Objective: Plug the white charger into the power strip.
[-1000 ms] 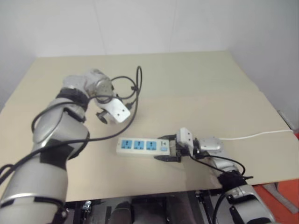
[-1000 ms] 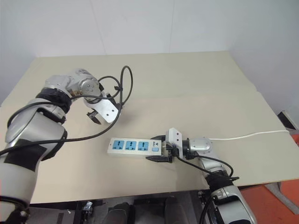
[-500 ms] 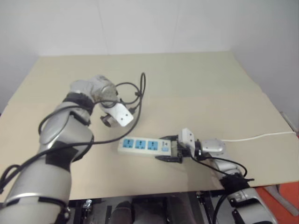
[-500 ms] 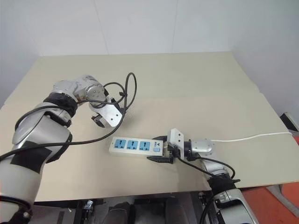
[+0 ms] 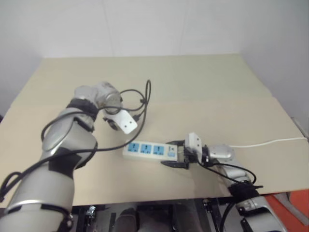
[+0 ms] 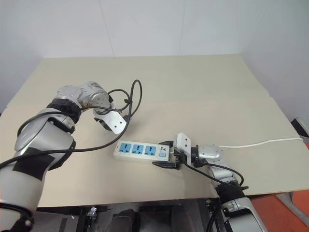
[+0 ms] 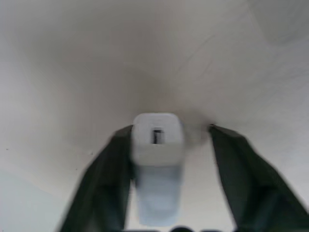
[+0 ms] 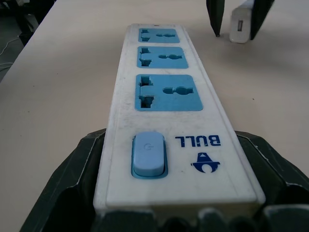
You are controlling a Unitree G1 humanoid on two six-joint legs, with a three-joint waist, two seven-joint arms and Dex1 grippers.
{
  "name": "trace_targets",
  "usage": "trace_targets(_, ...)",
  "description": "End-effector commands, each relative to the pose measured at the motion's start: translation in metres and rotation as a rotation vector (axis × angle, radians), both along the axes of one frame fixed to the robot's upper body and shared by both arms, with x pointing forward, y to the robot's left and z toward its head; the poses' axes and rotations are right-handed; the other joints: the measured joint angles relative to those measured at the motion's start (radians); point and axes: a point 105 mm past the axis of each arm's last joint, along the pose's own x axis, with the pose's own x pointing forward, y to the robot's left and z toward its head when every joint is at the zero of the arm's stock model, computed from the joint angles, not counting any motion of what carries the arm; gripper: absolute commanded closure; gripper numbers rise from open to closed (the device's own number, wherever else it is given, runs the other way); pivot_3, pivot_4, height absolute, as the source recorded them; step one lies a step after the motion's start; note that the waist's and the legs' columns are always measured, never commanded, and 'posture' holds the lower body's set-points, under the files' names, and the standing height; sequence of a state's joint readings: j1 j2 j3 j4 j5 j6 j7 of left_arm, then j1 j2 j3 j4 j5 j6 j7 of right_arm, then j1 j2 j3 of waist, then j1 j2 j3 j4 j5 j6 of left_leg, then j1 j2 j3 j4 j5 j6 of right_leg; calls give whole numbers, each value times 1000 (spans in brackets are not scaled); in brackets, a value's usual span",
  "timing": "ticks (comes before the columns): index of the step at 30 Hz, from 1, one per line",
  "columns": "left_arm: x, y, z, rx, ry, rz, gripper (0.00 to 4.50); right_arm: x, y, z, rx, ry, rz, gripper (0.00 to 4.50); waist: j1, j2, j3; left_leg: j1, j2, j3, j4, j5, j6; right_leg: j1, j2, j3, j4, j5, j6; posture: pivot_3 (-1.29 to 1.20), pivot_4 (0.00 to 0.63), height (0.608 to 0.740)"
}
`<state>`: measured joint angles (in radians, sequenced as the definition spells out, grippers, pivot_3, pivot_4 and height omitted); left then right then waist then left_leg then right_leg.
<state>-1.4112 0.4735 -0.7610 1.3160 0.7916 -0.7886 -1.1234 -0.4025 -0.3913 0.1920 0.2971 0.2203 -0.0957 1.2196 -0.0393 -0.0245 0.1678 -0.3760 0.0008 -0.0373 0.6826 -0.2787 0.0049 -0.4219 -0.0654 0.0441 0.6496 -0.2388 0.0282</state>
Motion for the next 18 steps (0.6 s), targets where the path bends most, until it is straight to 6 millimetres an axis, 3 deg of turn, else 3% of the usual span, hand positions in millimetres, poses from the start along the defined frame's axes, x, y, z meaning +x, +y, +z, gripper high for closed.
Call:
trace_targets(1, 2, -7, 0, -24, -23, -26, 3173, -1, 2, 7, 24, -15, 3, 1060, 0, 0, 0, 0, 0, 0, 0, 0, 0, 0, 0, 0, 0, 0, 0, 0, 150, 740)
trace_targets(3, 2, -8, 1, -29, -26, -28, 3483, -1, 2, 7, 24, -17, 2, 1060, 0, 0, 0, 0, 0, 0, 0, 0, 0, 0, 0, 0, 0, 0, 0, 0, 150, 740)
trace_targets(8, 1, -7, 5, -42, -15, -33, 3483, 1, 1, 7, 21, -18, -3, 1060, 0, 0, 0, 0, 0, 0, 1, 0, 0, 0, 0, 0, 0, 0, 0, 0, 150, 740)
trace_targets(13, -3, -10, 24, -111, 1, -45, 3483, 2, 1, 7, 18, -13, 4, 1060, 0, 0, 0, -1, 0, 0, 1, 0, 0, -1, 0, 0, 1, 0, 0, 0, 150, 740)
trace_targets(18, -17, -33, 69, -471, 118, -45, 3483, 1, 4, 5, 6, -11, 34, 1060, -4, 0, 0, -4, 0, 0, 1, 0, 0, -2, 0, -1, 0, 0, 0, 0, 150, 740)
